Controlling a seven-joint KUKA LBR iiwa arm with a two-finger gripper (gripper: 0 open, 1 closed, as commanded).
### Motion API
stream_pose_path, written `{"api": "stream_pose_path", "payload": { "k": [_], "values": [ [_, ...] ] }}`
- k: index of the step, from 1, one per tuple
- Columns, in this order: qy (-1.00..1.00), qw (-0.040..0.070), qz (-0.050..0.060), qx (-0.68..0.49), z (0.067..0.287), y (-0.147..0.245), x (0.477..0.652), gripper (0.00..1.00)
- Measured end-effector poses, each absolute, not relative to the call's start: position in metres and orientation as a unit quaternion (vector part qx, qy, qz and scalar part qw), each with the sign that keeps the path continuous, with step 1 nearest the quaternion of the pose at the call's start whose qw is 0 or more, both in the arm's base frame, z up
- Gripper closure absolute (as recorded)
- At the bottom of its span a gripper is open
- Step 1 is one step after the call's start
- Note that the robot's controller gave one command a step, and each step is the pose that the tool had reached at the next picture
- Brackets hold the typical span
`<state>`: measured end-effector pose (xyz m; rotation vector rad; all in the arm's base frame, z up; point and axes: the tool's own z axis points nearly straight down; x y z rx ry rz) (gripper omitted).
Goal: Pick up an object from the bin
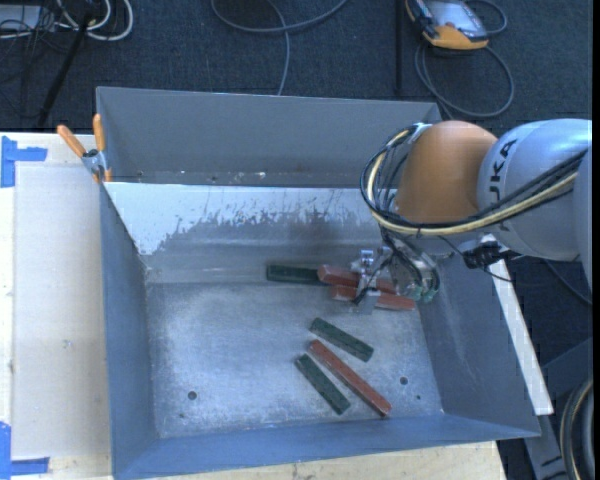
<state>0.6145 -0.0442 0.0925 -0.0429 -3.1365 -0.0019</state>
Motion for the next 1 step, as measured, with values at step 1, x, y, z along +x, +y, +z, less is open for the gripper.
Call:
{"api": "stream_pose_path", "payload": {
  "k": [1],
  "values": [
    [-1.000, 0.000, 0.000, -0.014, 0.1062, -0.0443, 0.6157, 1.00]
  ]
}}
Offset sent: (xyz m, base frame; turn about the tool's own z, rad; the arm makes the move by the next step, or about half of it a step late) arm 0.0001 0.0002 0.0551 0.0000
